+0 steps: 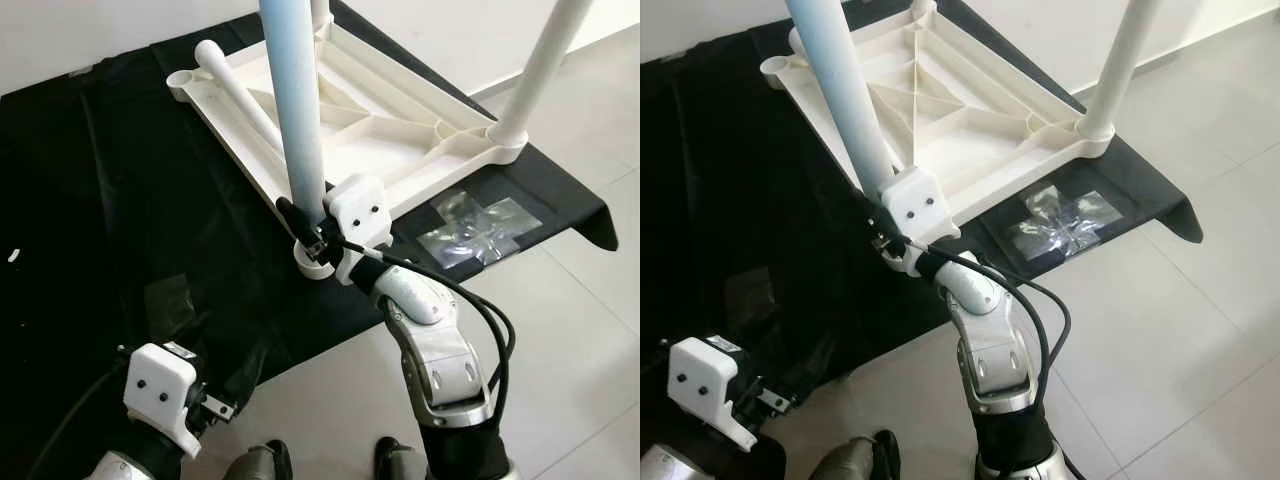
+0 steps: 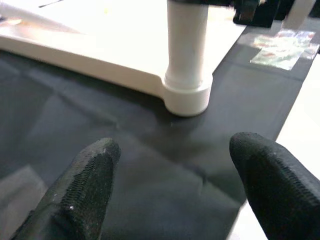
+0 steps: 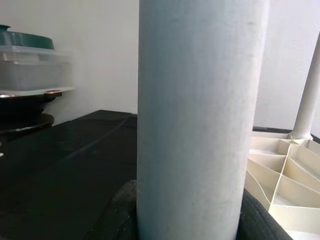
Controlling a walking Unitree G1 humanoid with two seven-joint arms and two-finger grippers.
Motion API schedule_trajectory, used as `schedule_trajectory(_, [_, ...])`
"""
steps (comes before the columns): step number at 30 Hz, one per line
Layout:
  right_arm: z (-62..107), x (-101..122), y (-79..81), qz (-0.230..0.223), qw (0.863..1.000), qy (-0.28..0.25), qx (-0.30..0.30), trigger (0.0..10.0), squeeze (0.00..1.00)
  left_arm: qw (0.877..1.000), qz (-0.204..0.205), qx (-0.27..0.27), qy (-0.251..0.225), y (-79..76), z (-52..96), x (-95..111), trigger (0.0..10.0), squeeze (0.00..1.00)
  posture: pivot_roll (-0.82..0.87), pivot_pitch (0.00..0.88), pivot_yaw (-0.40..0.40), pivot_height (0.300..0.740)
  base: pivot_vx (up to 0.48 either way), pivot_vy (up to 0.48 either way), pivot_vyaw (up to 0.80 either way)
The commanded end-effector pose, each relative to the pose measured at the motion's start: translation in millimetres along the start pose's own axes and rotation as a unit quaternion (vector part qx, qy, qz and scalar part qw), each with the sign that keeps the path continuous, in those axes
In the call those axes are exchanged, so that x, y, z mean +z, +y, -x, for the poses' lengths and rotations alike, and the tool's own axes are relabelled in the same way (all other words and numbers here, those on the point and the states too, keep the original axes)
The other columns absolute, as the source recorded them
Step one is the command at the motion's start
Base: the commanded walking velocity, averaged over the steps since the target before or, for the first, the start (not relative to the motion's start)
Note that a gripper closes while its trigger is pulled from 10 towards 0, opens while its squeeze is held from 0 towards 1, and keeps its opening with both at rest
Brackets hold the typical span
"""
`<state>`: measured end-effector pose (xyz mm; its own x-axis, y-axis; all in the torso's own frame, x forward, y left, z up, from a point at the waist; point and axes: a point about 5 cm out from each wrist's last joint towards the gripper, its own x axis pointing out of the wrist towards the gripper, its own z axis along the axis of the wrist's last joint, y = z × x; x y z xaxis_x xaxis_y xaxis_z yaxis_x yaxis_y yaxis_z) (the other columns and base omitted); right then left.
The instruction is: Building children table
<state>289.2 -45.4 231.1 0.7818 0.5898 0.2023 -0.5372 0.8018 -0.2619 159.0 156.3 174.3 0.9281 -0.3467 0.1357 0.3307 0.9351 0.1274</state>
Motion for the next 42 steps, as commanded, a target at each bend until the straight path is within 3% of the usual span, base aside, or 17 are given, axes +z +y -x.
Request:
schedule_trajectory(1, [-0.9, -31, 18.7, -0.061, 0.994, 0.089, 0.001, 10.0, 0.00, 1.000, 0.002, 0.000, 0.015, 1.9, 1.8, -6, 10.0, 0.00, 0.03, 0.314, 0.039, 0.740, 0.000, 0.000, 0.00])
schedule_trajectory(6, [-7.9, -18, 8.8, -0.056, 0.996, 0.057, 0.031, 10.0, 0.00, 1.000, 0.003, 0.005, 0.012, 2.5, 1.0, -6, 10.0, 0.00, 0.02, 0.310, 0.036, 0.740, 0.000, 0.000, 0.00])
schedule_trajectory(7, [-10.1, -13, 9.6, -0.051, 0.996, 0.045, 0.059, 10.0, 1.00, 1.000, 0.003, 0.005, 0.012, 2.4, 0.5, -6, 10.0, 0.00, 0.02, 0.304, 0.035, 0.740, 0.000, 0.000, 0.00])
schedule_trajectory(12, [-19.9, 8, 4.6, -0.054, 0.983, -0.016, 0.173, 10.0, 1.00, 1.000, 0.003, 0.003, 0.011, 1.4, -1.2, -7, 10.0, 0.00, 0.02, 0.296, 0.032, 0.740, 0.000, 0.000, 0.00])
schedule_trajectory(14, [-21.6, 14, -7.8, -0.045, 0.960, -0.041, 0.273, 10.0, 1.00, 1.000, 0.003, 0.004, 0.009, 0.8, -1.8, -7, 10.0, 0.00, 0.03, 0.294, 0.030, 0.740, 0.000, 0.000, 0.00])
schedule_trajectory(15, [-21.6, 14, -7.8, -0.045, 0.960, -0.041, 0.273, 10.0, 1.00, 1.000, 0.003, 0.004, 0.009, 0.8, -1.8, -7, 10.0, 0.00, 0.03, 0.294, 0.030, 0.740, 0.000, 0.000, 0.00])
schedule_trajectory(17, [-20.9, 17, -21.3, -0.040, 0.939, -0.048, 0.339, 10.0, 1.00, 1.000, 0.003, 0.005, 0.008, 0.3, -1.8, -7, 10.0, 0.00, 0.03, 0.291, 0.024, 0.740, 0.000, 0.000, 0.00])
schedule_trajectory(21, [-21.2, 18, -28.7, -0.042, 0.931, -0.045, 0.359, 10.0, 1.00, 1.000, 0.004, 0.006, 0.008, -0.1, -1.5, -7, 10.0, 0.00, 0.03, 0.291, 0.025, 0.740, 0.000, 0.000, 0.00])
schedule_trajectory(22, [-26.8, 18, -42.4, -0.034, 0.932, -0.034, 0.360, 10.0, 0.00, 1.000, 0.004, 0.006, 0.008, -0.4, -1.1, -7, 10.0, 0.00, 0.04, 0.291, 0.024, 0.740, 0.000, 0.000, 0.00])
schedule_trajectory(23, [-26.8, 18, -42.4, -0.034, 0.932, -0.034, 0.360, 10.0, 0.00, 1.000, 0.004, 0.006, 0.008, -0.4, -1.1, -7, 10.0, 0.00, 0.04, 0.291, 0.024, 0.740, 0.000, 0.000, 0.00])
schedule_trajectory(25, [-43.5, 21, -71.7, -0.022, 0.943, -0.020, 0.331, 10.0, 0.00, 1.000, 0.004, 0.006, 0.008, -0.8, 0.0, -6, 10.0, 0.00, 0.04, 0.291, 0.028, 0.740, 0.000, 0.000, 0.00])
schedule_trajectory(28, [-51.3, 23, -83.8, -0.026, 0.944, -0.014, 0.329, 10.0, 0.00, 1.000, 0.004, 0.005, 0.009, -0.8, 0.6, -6, 10.0, 0.00, 0.06, 0.298, 0.034, 0.740, 0.000, 0.000, 0.00])
schedule_trajectory(34, [-51.9, 24, -85.3, -0.026, 0.924, -0.008, 0.381, 10.0, 0.00, 1.000, 0.002, 0.004, 0.010, -0.8, 1.3, -5, 10.0, 0.00, 0.10, 0.295, 0.040, 0.740, 0.000, 0.000, 0.00])
schedule_trajectory(35, [-50.7, 23, -84.9, -0.026, 0.917, -0.003, 0.399, 6.5, 0.00, 1.000, 0.002, 0.004, 0.010, -0.8, 1.7, -5, 10.0, 0.00, 0.10, 0.295, 0.040, 0.740, 0.000, 0.000, 0.00])
schedule_trajectory(36, [-50.7, 23, -84.9, -0.026, 0.917, -0.003, 0.399, 6.5, 0.00, 1.000, 0.002, 0.004, 0.010, -0.8, 1.7, -5, 10.0, 0.00, 0.10, 0.295, 0.040, 0.740, 0.000, 0.000, 0.00])
schedule_trajectory(38, [-48.4, 20, -85.8, -0.025, 0.903, 0.004, 0.428, 0.0, 0.00, 1.000, 0.001, 0.005, 0.010, -1.1, 2.4, -4, 10.0, 0.00, 0.10, 0.300, 0.039, 0.740, 0.000, 0.000, 0.00])
schedule_trajectory(42, [-47.8, 20, -86.9, -0.026, 0.900, 0.007, 0.434, 0.0, 0.00, 1.000, 0.001, 0.006, 0.010, -1.3, 2.8, -4, 10.0, 0.00, 0.10, 0.302, 0.035, 0.740, 0.000, 0.000, 0.00])
